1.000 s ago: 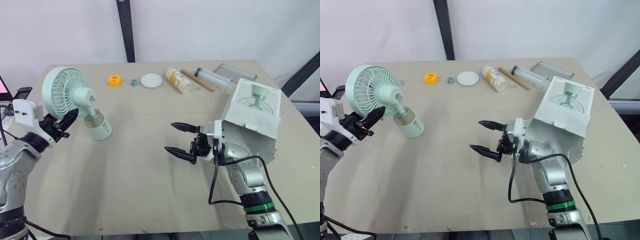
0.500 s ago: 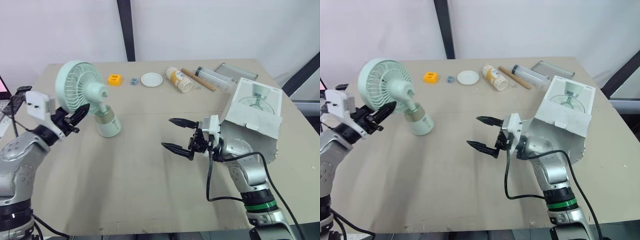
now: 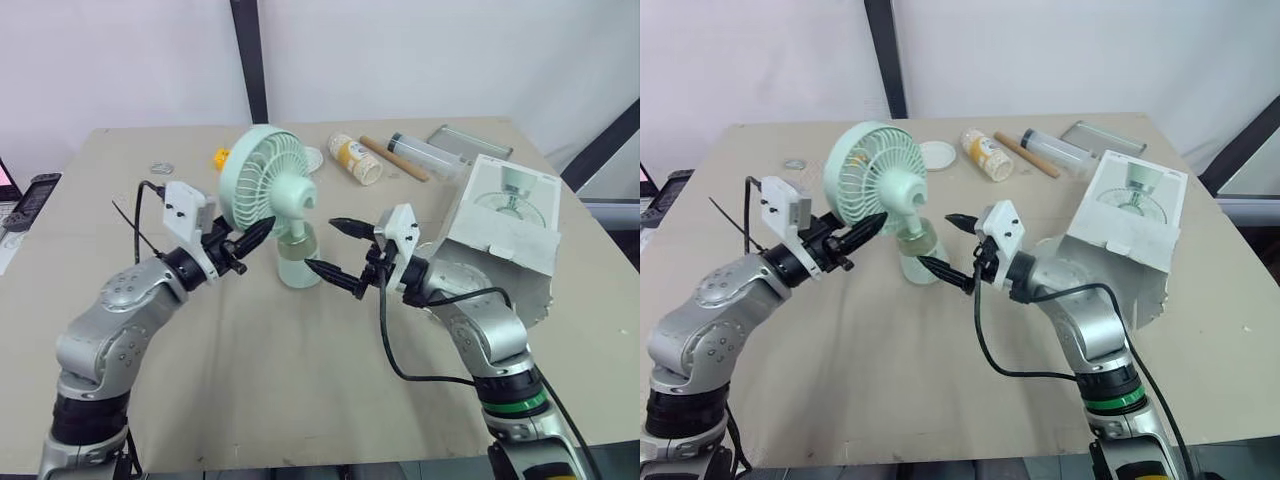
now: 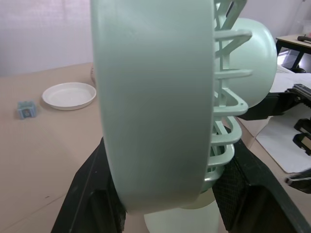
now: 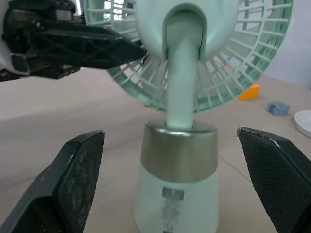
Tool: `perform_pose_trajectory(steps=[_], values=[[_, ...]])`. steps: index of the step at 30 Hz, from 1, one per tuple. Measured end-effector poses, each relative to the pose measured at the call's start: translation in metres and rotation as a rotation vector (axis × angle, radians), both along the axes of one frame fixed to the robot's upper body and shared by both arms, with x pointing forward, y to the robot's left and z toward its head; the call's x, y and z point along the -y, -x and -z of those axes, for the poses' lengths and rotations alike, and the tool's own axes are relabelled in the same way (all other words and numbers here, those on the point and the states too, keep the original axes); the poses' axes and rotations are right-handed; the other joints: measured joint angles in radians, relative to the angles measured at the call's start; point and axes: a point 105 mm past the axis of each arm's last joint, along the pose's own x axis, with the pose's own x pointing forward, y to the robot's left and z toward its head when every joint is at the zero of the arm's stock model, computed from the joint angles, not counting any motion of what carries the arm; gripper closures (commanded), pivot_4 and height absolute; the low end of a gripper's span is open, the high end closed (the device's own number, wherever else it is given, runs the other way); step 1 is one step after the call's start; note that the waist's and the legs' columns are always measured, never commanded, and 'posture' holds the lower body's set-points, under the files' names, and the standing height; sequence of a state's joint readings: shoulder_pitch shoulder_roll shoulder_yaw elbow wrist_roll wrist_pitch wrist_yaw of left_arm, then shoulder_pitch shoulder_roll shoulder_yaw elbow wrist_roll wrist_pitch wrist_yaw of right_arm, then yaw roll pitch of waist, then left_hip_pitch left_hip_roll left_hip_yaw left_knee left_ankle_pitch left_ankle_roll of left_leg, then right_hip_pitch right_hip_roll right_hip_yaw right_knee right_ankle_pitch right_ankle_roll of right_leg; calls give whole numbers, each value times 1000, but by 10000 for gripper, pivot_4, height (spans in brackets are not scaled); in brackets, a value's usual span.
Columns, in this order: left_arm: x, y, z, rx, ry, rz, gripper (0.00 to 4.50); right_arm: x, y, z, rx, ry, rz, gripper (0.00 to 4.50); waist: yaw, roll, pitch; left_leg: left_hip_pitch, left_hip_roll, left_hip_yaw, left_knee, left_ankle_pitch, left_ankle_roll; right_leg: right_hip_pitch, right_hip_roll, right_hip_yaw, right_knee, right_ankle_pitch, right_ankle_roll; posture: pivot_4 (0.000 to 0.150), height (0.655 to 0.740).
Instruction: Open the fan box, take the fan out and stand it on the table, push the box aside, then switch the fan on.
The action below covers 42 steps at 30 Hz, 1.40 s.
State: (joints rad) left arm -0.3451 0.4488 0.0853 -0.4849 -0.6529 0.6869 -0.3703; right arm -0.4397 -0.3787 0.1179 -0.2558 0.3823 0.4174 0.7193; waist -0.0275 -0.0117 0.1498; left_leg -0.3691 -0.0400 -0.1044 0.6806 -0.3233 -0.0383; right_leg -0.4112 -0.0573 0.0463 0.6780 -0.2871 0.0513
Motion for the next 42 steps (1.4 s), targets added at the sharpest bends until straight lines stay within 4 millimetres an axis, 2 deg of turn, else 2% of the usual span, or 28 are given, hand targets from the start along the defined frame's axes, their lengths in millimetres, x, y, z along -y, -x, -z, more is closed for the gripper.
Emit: perform_pose_trajectory(steps=[6, 7, 8, 11, 15, 33, 36, 42], values=[[1, -1, 4, -20, -11, -10, 26984, -1, -3, 1, -1, 7, 35, 0, 0, 0, 0, 0, -1, 0, 1, 0, 0, 0, 0, 0, 1, 0, 0, 1500, 7400], [2, -1, 3, -18, -12, -8, 26984, -2, -3, 1, 0, 6, 40, 4063, 0, 0, 0, 0, -1, 0, 1, 0, 0, 0, 0, 0, 1, 0, 0, 1500, 7400], [2, -1, 2, -14, -13, -6, 26984, -3, -3, 1, 0, 3, 43, 5235, -1, 0, 0, 0, -1, 0, 1, 0, 0, 0, 0, 0, 1, 0, 0, 1500, 7400], [6, -2, 1, -8, -24, 3, 26984, -6, -5, -1, 2, 1, 48, 15061, -2, 0, 0, 0, -1, 0, 1, 0, 0, 0, 1, 0, 1, 0, 0, 1500, 7400], [12, -1, 5, -17, -30, 22, 26984, -10, -6, 1, -9, 11, 51, 15061, -6, 0, 0, 0, -1, 0, 2, 0, 0, 0, 0, 0, 1, 0, 0, 1500, 7400], [14, 1, 5, -13, -46, 23, 26984, -13, -11, 5, -58, 23, 74, 15061, -8, 0, 0, 0, -1, 0, 2, 0, 0, 0, 0, 0, 2, 0, 0, 1500, 7400], [15, 1, 5, -13, -44, 23, 26984, -14, -11, 5, -59, 22, 72, 22884, -8, 0, 0, 0, -1, 0, 2, 0, 0, 0, 0, 0, 2, 0, 0, 1500, 7400], [18, 4, 5, -7, -55, 31, 26984, -15, -11, 6, -57, 23, 74, 22884, -8, 0, 0, 0, -1, 0, 3, 0, 0, 0, 0, 0, 2, 0, 0, 1500, 7400]])
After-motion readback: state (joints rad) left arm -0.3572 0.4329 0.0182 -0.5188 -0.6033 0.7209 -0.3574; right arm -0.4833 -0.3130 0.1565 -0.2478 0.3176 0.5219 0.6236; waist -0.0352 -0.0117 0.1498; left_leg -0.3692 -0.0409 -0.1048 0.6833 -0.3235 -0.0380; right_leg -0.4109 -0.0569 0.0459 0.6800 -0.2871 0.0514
